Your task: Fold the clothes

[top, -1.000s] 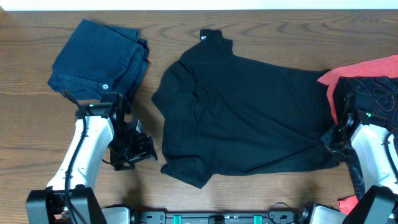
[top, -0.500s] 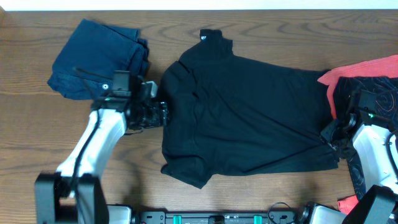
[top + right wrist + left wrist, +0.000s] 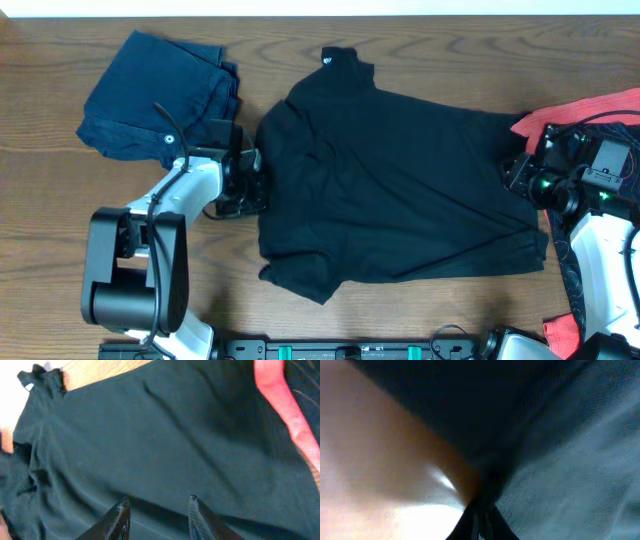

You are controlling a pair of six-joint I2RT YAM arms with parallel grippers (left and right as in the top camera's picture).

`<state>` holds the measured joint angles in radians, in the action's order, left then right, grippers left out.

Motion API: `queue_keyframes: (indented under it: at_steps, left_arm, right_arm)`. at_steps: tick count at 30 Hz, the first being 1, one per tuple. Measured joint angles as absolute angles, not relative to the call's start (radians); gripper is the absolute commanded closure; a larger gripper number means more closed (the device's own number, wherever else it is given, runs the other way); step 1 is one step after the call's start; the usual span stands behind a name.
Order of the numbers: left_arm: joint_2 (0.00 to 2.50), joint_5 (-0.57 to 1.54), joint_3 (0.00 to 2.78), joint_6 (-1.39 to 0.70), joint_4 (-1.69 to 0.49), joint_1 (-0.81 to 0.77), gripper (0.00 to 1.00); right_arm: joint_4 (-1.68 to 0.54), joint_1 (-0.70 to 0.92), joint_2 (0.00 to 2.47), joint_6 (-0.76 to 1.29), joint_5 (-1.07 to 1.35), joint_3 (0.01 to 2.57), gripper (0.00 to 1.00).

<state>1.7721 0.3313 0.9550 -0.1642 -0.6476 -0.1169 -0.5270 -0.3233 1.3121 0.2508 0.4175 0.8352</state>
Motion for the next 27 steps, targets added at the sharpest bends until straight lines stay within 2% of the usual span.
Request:
queue_keyframes:
  at_steps: [4,9,10,11,13,16,18,21,23,27]
  left_arm:
    - [1.77,0.225,0.958,-0.236,-0.81,-0.061,0.94]
    - [1.77,0.16,0.956,-0.266,-0.854,0.022,0.94]
    - [1.77,0.152,0.956,-0.268,-0.855,0.035,0.83]
    - [1.77,0.146,0.956,-0.267,-0.855,0.041,0.64]
    - [1.768,0.141,0.956,-0.27,-0.853,0.048,0.51]
    - [1.749,0.166,0.955,-0.252,-0.828,0.052,0.4]
    - [1.715,0.203,0.955,-0.234,-0.823,0.052,0.38]
    - [1.617,0.27,0.955,-0.201,-0.789,0.052,0.33]
    - [1.549,0.301,0.955,-0.18,-0.76,0.051,0.32]
    - [1.454,0.337,0.956,-0.154,-0.679,0.051,0.27]
  right_arm:
    - [-0.52,-0.323,1.325,0.248,0.418,0.835,0.64]
    - [-0.458,-0.318,1.386,0.249,0.418,0.835,0.65]
    - [-0.443,-0.313,1.406,0.249,0.418,0.835,0.65]
    - [-0.426,-0.306,1.427,0.25,0.418,0.835,0.64]
    - [-0.384,-0.29,1.471,0.251,0.418,0.835,0.61]
    - [-0.306,-0.271,1.547,0.253,0.414,0.835,0.6]
    - [-0.254,-0.265,1.594,0.258,0.406,0.835,0.68]
    - [-0.2,-0.264,1.664,0.284,0.384,0.835,0.87]
    - [-0.178,-0.264,1.717,0.314,0.357,0.835,0.94]
    - [-0.187,-0.269,1.791,0.382,0.293,0.852,0.99]
